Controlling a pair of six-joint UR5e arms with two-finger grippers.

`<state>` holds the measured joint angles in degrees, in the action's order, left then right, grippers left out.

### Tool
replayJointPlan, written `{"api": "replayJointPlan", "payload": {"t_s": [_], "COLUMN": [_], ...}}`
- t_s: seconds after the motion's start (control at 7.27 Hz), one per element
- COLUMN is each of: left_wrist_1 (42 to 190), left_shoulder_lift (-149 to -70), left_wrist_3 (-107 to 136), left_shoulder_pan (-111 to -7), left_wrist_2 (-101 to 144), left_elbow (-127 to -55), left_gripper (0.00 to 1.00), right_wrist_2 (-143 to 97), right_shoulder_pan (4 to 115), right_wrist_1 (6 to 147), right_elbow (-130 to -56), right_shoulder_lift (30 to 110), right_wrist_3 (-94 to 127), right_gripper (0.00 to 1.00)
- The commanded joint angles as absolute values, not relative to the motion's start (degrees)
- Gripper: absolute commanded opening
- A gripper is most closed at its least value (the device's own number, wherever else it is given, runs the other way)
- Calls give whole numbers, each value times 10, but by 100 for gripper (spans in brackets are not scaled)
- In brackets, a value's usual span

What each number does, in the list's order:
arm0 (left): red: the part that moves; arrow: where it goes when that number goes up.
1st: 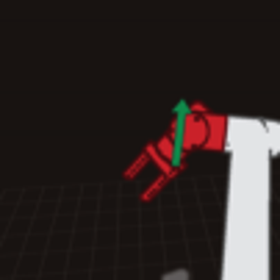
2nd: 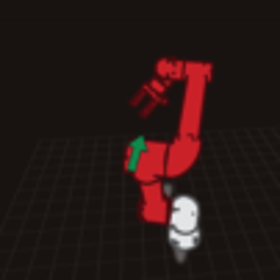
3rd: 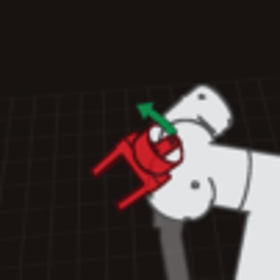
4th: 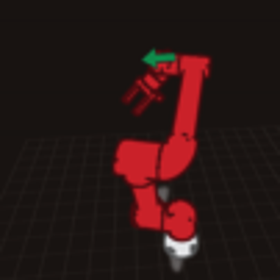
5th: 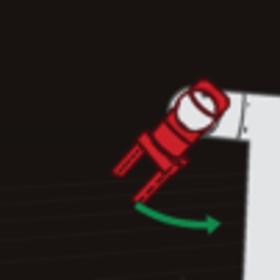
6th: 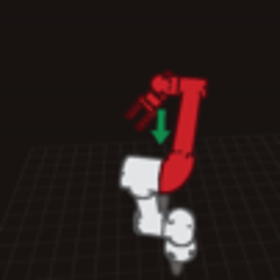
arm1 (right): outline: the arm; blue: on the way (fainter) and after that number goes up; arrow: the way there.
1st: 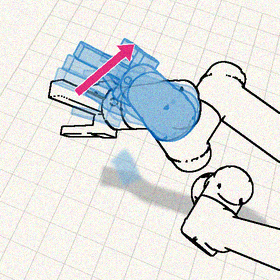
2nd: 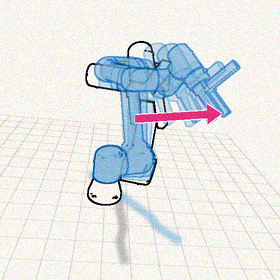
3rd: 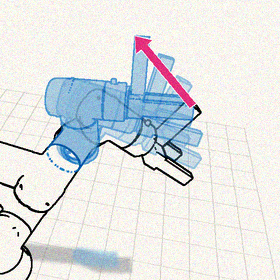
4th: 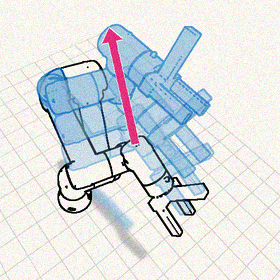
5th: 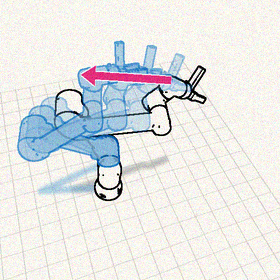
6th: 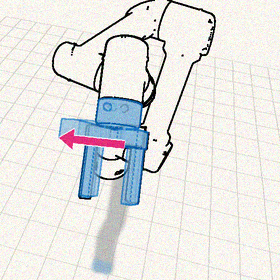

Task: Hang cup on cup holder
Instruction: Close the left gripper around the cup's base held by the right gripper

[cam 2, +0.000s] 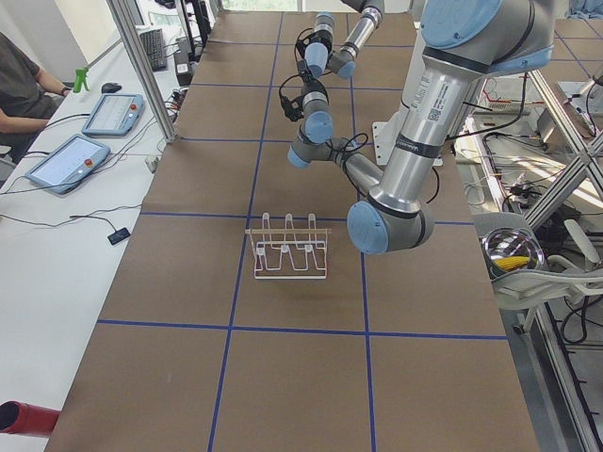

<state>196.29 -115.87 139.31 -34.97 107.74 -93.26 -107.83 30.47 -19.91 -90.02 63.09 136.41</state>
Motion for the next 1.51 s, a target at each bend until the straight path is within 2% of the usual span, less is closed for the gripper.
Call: {"api": "replayJointPlan", "payload": {"t_s": [0.0, 1.1, 1.24, 1.38], "left_wrist_1": [1965, 1972, 1972, 1972], "left_shoulder_lift": [-1161, -1161, -1161, -1161], "left_wrist_3": [1394, 1393, 1393, 1394], "left_shoulder_pan": [-343, -327, -327, -327], "left_wrist_2": [1077, 1075, 1075, 1075], "left_elbow": [-936, -940, -940, -940], "left_gripper": [98, 97, 92, 59], "right_wrist_2": [-1076, -1074, -1074, -1074], "right_shoulder_pan": [303, 294, 293, 292], "right_wrist_1": [-202, -208, -209, -209], "right_elbow": [-895, -886, -886, -886], "right_shoulder_lift": [628, 624, 624, 623], "right_wrist_3": [1368, 1367, 1365, 1365], "right_gripper": [0, 0, 0, 0]}}
